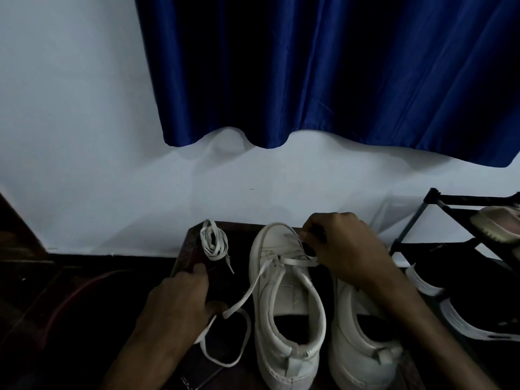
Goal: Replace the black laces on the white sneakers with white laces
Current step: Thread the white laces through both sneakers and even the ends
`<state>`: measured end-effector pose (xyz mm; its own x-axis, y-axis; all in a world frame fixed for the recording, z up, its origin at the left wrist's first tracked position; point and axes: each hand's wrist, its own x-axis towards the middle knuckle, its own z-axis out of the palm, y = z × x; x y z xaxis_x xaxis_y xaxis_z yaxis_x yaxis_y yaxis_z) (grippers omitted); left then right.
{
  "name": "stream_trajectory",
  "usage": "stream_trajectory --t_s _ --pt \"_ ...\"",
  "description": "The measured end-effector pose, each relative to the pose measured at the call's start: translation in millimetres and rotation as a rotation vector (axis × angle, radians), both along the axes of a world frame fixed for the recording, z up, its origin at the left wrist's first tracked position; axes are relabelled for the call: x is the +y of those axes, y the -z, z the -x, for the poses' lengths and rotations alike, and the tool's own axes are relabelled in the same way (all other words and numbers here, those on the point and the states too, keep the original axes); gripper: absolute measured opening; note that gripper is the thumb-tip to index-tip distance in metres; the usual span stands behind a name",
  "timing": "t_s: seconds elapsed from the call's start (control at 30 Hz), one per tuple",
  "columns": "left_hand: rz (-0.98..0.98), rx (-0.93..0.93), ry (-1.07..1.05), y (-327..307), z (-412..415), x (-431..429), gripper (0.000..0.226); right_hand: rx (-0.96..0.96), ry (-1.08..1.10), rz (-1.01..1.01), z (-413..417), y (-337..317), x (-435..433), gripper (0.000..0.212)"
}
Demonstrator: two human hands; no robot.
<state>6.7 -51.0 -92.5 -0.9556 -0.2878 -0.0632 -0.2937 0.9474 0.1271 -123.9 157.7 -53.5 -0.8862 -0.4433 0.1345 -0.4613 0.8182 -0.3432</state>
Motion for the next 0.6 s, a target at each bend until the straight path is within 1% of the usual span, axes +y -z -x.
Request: stream_trajectory --t_s 0.1,0.17,0.2,0.27,0.3,0.33,0.37,0.4,0.43,0.47,0.53,0.6 --pt "-0.118 0.067 0.041 4 -3 -4 0.011 -0.037 -0.016 -0.034 0 0 0 0.013" --pt "-0.167 0.126 0.059 7 -3 -7 0.016 -0.007 0.005 0.008 1 0 3 0.014" --pt "-0.185 0.187 0.056 7 -1 -11 0.020 0.016 0.018 0.031 2 -1 4 0.014" --pt "-0.264 0.437 0.026 2 4 -19 0.022 0.052 0.048 0.090 1 -10 5 0.014" --pt "-0.359 0.585 0.004 -6 6 -21 0.021 0.063 0.052 0.142 -1 -16 5 0.012" --pt "-0.512 0.713 -0.013 -16 9 -22 0.020 0.066 0.040 0.207 -6 -22 3 0.010" --pt "-0.728 0.815 -0.022 -28 9 -20 0.019 0.054 0.008 0.282 -12 -27 0 0.008" --pt "-0.985 0.888 -0.014 -40 8 -15 0.016 0.018 -0.042 0.359 -19 -33 -4 0.007" --pt "-1.226 0.926 0.006 -50 5 -10 0.012 -0.049 -0.111 0.423 -27 -36 -9 0.007" --pt "-1.406 0.939 0.021 -57 2 -6 0.012 -0.144 -0.190 0.466 -36 -40 -16 0.009" --pt "-1.614 0.917 0.043 -64 -3 0 0.016 -0.352 -0.325 0.512 -53 -41 -30 0.016" --pt "-1.735 0.891 0.034 -65 -5 1 0.020 -0.475 -0.407 0.534 -63 -34 -40 0.029"
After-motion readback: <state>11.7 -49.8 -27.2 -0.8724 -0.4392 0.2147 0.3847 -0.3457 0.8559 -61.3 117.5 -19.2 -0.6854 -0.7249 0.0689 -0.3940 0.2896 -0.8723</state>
